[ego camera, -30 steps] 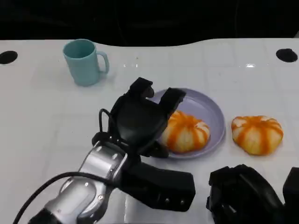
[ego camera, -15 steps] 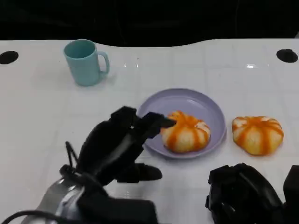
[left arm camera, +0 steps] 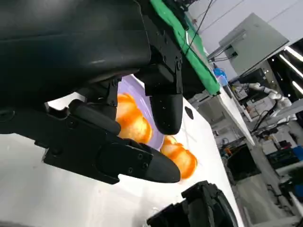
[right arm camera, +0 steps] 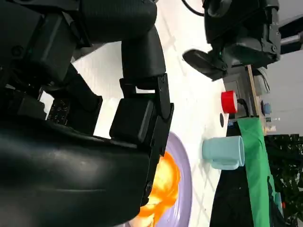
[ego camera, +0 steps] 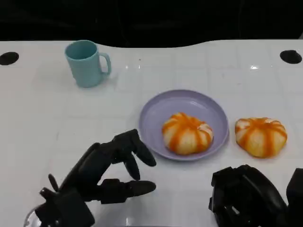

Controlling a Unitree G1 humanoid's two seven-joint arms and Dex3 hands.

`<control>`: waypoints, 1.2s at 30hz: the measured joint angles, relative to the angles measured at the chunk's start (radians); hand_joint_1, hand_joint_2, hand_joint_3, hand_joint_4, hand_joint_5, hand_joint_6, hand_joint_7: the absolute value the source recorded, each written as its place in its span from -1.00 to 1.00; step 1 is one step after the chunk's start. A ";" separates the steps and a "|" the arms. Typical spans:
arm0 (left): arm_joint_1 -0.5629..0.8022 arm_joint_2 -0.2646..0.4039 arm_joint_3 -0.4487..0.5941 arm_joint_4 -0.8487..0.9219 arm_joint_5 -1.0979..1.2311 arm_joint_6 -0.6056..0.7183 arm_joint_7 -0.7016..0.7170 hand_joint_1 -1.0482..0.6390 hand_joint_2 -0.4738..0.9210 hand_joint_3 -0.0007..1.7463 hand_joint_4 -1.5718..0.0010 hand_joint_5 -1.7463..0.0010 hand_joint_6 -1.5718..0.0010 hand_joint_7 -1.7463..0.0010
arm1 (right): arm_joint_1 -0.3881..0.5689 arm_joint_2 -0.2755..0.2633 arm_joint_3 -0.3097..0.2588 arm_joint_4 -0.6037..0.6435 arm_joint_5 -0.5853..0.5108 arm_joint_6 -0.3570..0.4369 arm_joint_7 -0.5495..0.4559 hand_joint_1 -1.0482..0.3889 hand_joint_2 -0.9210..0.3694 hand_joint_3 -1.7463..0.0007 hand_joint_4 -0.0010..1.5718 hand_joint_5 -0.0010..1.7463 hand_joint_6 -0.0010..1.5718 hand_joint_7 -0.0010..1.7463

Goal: Grasp the bread from the table and place it into the plate.

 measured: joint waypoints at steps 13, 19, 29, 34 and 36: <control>0.076 -0.115 0.069 0.081 -0.249 0.081 -0.229 -0.70 1.00 -0.73 -0.09 -1.00 0.04 -0.81 | 0.001 0.000 0.000 0.000 0.005 0.000 0.007 -1.00 0.44 -0.61 0.97 0.50 1.00 0.16; 0.079 -0.151 0.110 0.118 -0.310 0.121 -0.295 -0.74 1.00 -0.78 -0.12 -1.00 0.00 -0.83 | 0.005 -0.001 0.000 -0.006 0.005 0.001 0.007 -1.00 0.43 -0.62 0.97 0.50 1.00 0.16; 0.077 -0.194 0.158 0.178 -0.331 0.131 -0.363 -0.76 1.00 -0.75 -0.14 -1.00 0.02 -0.90 | 0.010 -0.001 0.000 -0.006 0.006 0.001 0.008 -1.00 0.40 -0.61 0.97 0.51 1.00 0.17; 0.077 -0.206 0.173 0.182 -0.338 0.143 -0.388 -0.76 1.00 -0.77 -0.14 -1.00 0.01 -0.92 | 0.010 -0.001 0.000 -0.006 0.003 0.000 0.003 -1.00 0.40 -0.60 0.96 0.51 1.00 0.18; 0.077 -0.211 0.173 0.182 -0.337 0.145 -0.391 -0.75 1.00 -0.76 -0.14 -1.00 0.01 -0.92 | 0.010 -0.001 0.000 -0.006 0.003 0.000 0.003 -1.00 0.41 -0.60 0.96 0.51 1.00 0.18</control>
